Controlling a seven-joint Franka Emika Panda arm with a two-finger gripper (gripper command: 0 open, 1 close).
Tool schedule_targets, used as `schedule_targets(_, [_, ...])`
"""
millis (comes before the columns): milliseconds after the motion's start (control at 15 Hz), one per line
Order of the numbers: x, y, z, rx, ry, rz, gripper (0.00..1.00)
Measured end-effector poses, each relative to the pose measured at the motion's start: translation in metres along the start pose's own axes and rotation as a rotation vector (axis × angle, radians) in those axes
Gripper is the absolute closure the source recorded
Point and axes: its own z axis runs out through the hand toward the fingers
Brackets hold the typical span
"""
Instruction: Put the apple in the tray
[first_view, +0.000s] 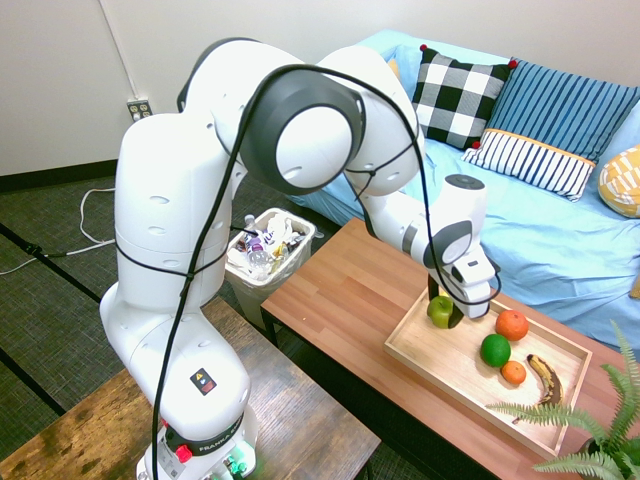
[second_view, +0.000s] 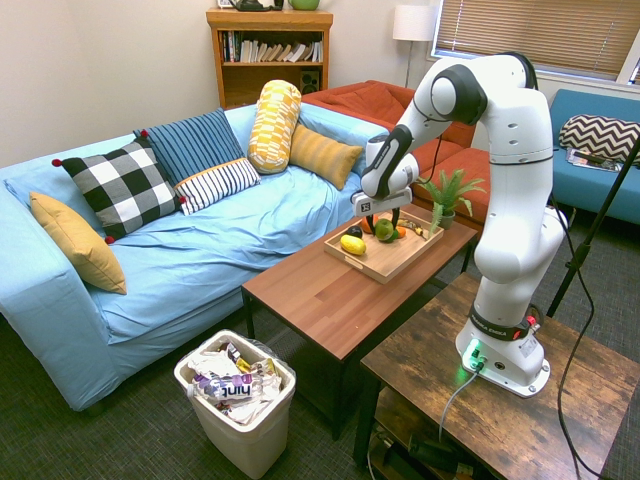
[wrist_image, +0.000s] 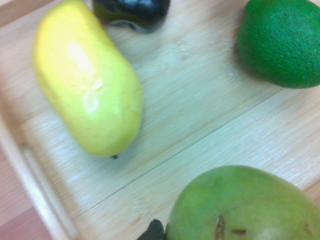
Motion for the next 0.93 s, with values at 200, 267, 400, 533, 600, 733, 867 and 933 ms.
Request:
schedule_targets(200, [0.021,-0.002,0.049,-0.024,-0.012,0.067,1.0])
schedule_targets(267, [0.026,-0.005,0.062,-0.032,-0.016,0.08,1.0])
schedule_targets(400, [0.03,-0.011,0.082,-0.043,-0.023,0.095,1.0])
schedule_targets(533, [0.033,-0.014,0.093,-0.046,-0.029,0.104,1.0])
schedule_targets(600, [0.035,-0.014,0.092,-0.041,-0.03,0.103,1.0])
schedule_targets(733, [0.037,-0.013,0.093,-0.038,-0.035,0.101,0.0])
schedule_targets(867, [0.038,-0.013,0.093,-0.035,-0.041,0.095,0.0])
schedule_targets(933, [0.038,-0.012,0.093,-0.033,-0.043,0.093,0.0])
